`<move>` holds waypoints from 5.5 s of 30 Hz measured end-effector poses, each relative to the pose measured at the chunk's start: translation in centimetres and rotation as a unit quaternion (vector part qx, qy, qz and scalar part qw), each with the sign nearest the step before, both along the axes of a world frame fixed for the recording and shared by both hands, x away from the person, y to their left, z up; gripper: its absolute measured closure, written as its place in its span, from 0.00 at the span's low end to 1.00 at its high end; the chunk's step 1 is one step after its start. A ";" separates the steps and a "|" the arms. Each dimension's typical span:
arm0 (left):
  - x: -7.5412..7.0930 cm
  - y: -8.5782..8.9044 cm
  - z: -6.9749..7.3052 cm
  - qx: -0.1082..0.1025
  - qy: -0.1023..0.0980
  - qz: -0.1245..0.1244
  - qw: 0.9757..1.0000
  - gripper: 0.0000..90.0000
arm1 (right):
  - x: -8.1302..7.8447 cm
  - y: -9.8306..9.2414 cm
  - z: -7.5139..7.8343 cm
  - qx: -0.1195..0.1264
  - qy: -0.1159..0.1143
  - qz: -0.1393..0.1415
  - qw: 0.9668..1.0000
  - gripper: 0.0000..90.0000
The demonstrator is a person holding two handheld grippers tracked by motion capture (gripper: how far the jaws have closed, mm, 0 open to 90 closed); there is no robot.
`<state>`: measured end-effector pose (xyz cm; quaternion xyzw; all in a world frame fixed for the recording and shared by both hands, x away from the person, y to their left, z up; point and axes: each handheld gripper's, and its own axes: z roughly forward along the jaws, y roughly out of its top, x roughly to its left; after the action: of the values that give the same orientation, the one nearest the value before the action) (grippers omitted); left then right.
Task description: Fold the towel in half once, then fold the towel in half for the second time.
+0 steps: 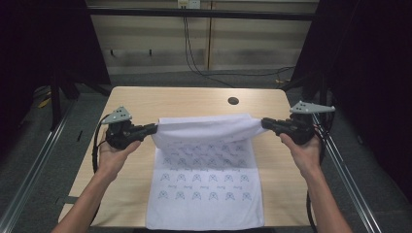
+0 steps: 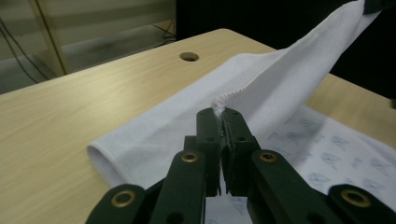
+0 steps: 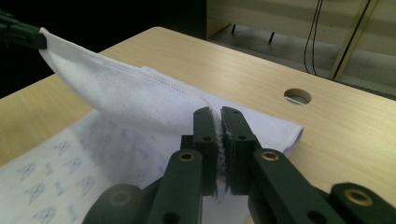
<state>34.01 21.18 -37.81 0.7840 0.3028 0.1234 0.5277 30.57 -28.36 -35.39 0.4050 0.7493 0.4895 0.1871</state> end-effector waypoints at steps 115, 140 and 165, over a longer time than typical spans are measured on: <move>9.1 -0.7 -13.3 0.032 0.185 0.026 0.982 0.89 | 10.3 1.0 -15.0 -0.012 0.202 -0.012 0.979 0.78; 11.4 -1.5 -2.4 -0.027 0.035 0.053 0.998 0.92 | 11.0 -0.7 -4.7 0.023 0.067 -0.028 0.997 0.91; -1.1 1.7 -1.6 -0.032 -0.038 -0.028 0.998 0.92 | -3.5 0.4 -2.8 -0.001 0.026 0.064 0.998 0.91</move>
<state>32.90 22.87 -39.37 0.7695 0.2643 0.1279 0.5672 27.11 -28.00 -38.22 0.3690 0.7787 0.4889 0.1359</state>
